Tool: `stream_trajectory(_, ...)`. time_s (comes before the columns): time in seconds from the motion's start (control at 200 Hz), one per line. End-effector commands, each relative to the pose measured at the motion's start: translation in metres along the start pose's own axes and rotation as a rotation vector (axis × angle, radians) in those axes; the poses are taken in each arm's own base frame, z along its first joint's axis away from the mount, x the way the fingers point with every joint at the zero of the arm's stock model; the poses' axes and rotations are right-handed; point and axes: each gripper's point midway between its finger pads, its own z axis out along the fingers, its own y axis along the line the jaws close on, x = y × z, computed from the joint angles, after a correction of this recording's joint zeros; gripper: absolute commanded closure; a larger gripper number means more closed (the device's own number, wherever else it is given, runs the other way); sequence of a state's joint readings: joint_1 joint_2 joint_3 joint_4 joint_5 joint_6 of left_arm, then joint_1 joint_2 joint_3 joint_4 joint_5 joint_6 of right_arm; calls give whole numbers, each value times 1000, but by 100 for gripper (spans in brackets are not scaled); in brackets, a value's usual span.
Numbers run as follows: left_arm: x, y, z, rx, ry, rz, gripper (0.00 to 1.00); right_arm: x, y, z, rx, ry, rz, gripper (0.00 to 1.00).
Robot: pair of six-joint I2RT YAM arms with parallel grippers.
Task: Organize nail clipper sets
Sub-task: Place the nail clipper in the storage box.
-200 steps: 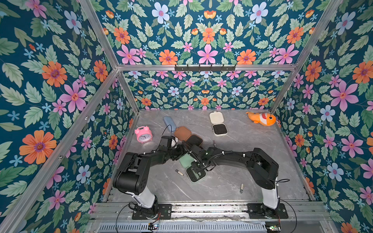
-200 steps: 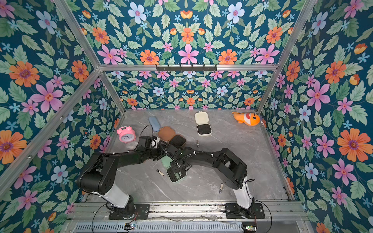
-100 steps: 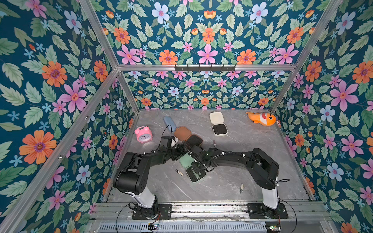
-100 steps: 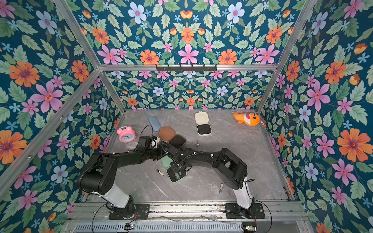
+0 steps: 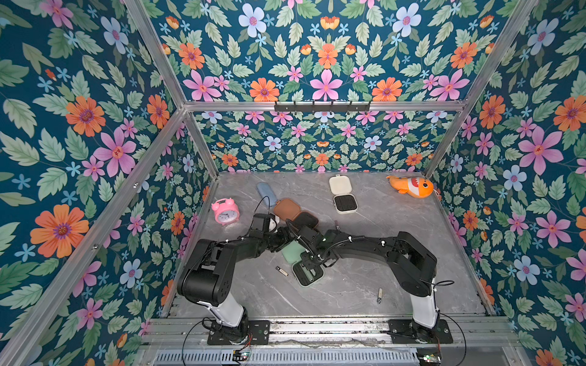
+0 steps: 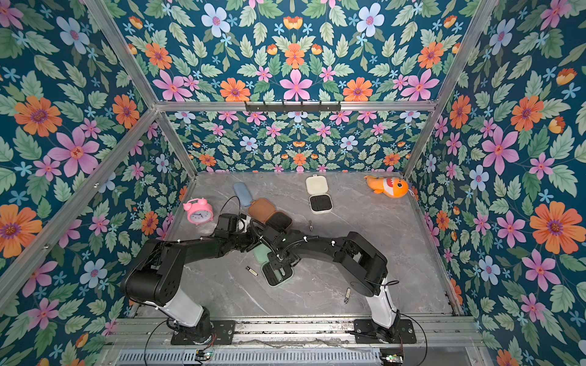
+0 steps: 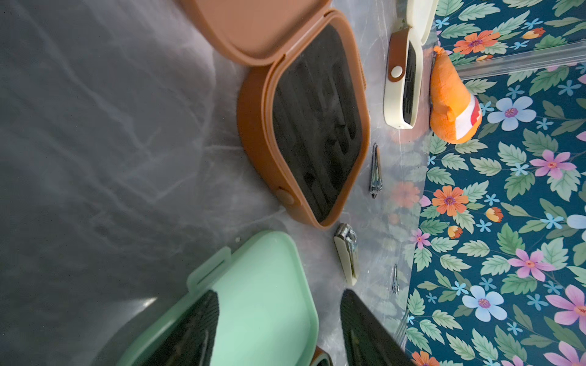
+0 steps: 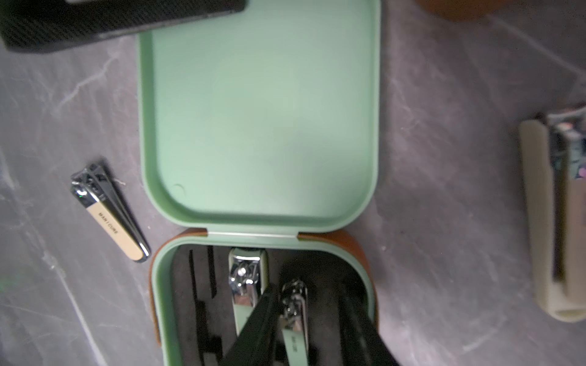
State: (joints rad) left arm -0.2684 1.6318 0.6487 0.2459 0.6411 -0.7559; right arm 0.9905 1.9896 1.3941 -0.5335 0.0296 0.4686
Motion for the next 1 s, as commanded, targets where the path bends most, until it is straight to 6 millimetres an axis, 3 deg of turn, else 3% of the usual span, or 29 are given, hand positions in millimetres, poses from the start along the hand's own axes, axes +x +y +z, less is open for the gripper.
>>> stream_trajectory(0.0,2,5,0,-24,4,-9,36,-2,-5,-5,28,-3,6,63)
stream_trajectory(0.09,2,6,0,-25,5,-10,36,-3,-3,-7,22,-3,5,63)
stream_trajectory(0.21,1,5,0,-22,3,-6,36,-2,-1,-9,10,-5,3,72)
stream_trajectory(0.465,1,5,1,-24,5,-7,36,6,4,-9,-28,9,2,79)
stream_trajectory(0.905,-4,-2,-1,-20,0,5,36,17,1,0,-29,32,33,84)
stream_trajectory(0.995,-8,-7,-3,-18,-7,17,36,10,3,-8,-32,7,38,77)
